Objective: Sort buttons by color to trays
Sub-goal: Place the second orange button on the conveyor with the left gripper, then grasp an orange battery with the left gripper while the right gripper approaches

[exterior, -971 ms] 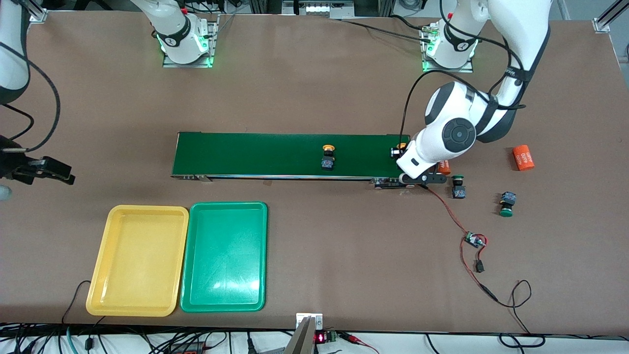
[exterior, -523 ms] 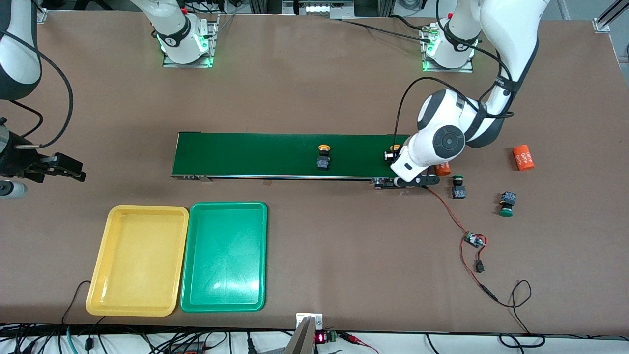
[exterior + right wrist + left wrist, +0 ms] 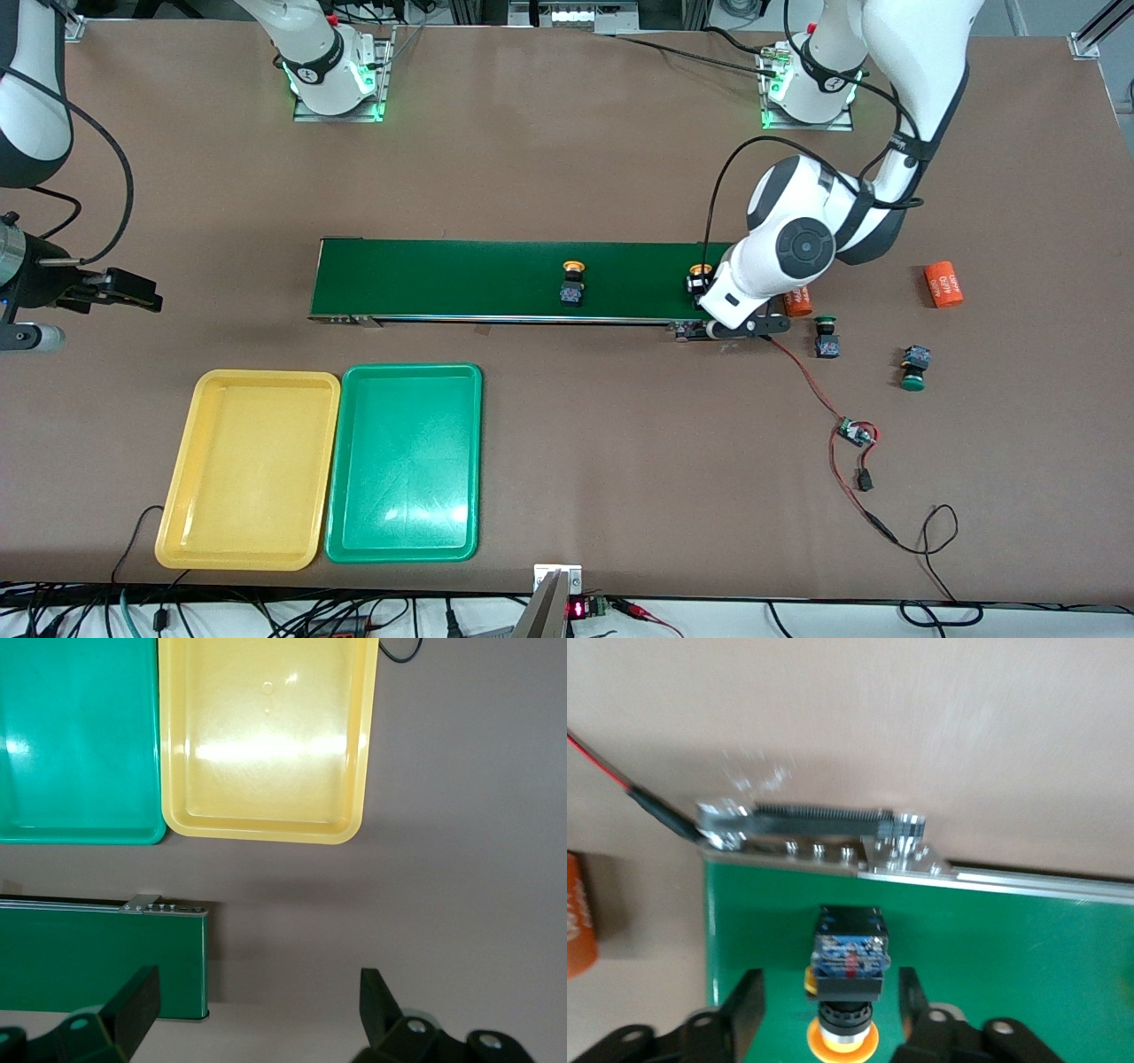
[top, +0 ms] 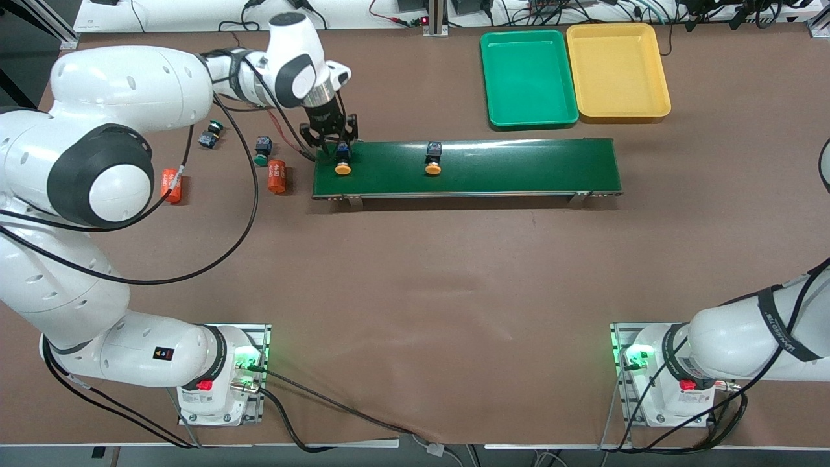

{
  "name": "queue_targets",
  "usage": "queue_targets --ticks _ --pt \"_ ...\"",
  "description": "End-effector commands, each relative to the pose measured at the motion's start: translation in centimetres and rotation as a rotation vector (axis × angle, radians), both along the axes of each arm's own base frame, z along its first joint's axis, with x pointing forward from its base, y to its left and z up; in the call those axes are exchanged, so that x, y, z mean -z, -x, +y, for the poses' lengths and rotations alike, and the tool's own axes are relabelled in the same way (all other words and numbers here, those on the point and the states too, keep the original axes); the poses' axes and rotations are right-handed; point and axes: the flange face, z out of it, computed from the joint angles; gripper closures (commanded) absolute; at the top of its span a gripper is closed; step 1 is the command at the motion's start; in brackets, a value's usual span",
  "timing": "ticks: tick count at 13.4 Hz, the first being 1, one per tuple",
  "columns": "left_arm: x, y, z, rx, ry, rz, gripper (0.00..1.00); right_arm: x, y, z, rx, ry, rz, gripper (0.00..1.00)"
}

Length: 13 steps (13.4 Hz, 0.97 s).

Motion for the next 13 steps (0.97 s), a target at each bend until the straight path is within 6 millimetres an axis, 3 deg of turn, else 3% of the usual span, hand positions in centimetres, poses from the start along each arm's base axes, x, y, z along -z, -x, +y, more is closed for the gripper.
queue_targets --ticks 1,2,5,7,13 --pt "-4.4 -0.9 4.3 -0.06 -0.002 -0.049 0.0 0.0 0.2 -0.3 -0.001 -0.013 0.013 0.0" --pt "-4.5 -0.5 4.9 -0.068 -0.012 -0.033 0.0 0.1 0.3 0.0 -0.004 -0.014 0.018 0.0" --pt "-3.0 -1.1 11.3 -0.157 -0.04 0.011 0.0 0.8 0.5 0.5 -0.012 -0.015 0.041 0.0" --pt "-1.2 -0.4 13.4 -0.145 -0.092 0.034 0.0 2.0 1.4 0.8 -0.016 -0.017 0.087 0.0" --pt "4.0 2.6 14.5 -0.068 -0.171 0.062 0.0 4.1 4.4 0.7 -0.011 -0.02 0.107 0.0"
